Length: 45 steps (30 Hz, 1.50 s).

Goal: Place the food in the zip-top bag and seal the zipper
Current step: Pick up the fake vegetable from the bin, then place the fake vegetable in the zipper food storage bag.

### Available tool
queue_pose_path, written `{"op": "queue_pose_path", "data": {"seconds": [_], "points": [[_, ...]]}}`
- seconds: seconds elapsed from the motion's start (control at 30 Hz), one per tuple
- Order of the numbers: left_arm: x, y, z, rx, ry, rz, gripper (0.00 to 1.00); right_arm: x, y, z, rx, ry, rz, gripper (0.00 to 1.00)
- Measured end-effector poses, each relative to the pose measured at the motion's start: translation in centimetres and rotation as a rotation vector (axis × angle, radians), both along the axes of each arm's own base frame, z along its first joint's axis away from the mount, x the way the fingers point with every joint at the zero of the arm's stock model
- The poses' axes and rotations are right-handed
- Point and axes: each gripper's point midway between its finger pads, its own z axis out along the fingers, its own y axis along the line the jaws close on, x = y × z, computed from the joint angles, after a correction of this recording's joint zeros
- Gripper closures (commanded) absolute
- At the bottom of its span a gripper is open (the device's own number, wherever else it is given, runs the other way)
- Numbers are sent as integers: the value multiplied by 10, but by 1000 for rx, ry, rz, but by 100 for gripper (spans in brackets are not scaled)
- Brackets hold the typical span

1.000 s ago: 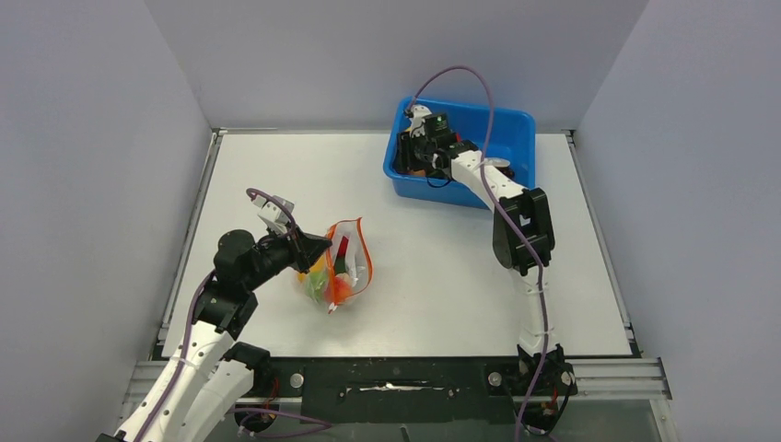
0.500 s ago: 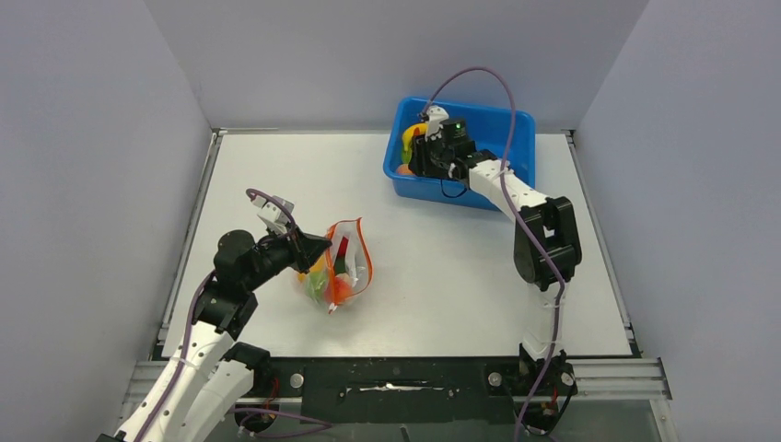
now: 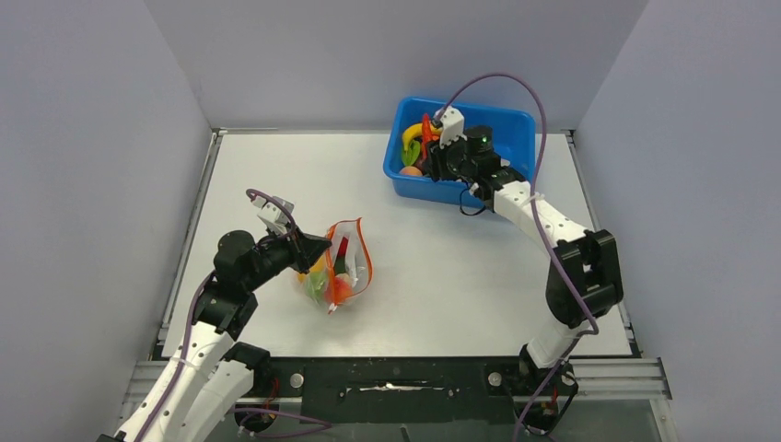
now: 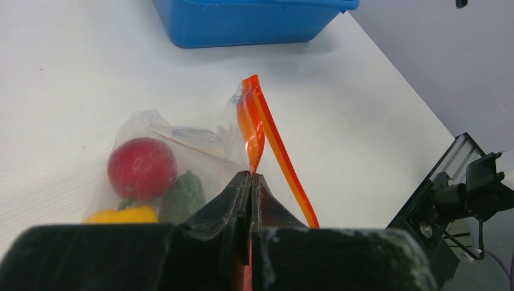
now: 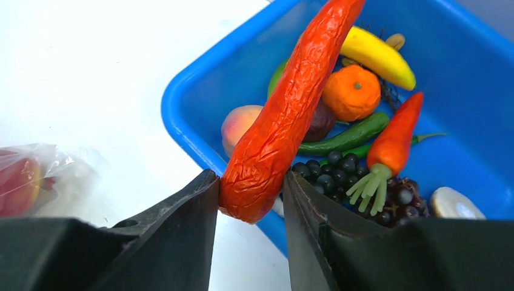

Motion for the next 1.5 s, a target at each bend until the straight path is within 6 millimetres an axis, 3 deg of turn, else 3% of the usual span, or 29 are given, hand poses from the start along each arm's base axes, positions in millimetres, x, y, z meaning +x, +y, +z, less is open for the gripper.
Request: {"op": "queue_pose_path", "data": {"seconds": [0.33,0.5,0.67,0.8,1.03,1.2,1.33,1.5], "points": [[0,0,0,-1,-1,0,100,-55,2,51,79,-110,111,84],[0,0,-2,-2,-2,-1,100,-103,22,69,192,-74,194,84],[2,-2,-2,-8,-15,-6,100,-152,55,81,276,8,296,84],[2,-2,-3,-8,-20,-7,100,-190,76,73,318,150,361,84],[4,-2,0,8,-57,-15,100,-241,79,38,332,483,360,82],[5,-4,0,7,-70,-29,100,-282,92,33,350,648,434,81],[2,-7,-3,8,-71,-53,100,-302,100,29,358,753,481,80],[-1,-8,-5,12,-74,-71,100,-313,109,17,350,854,495,79]]}}
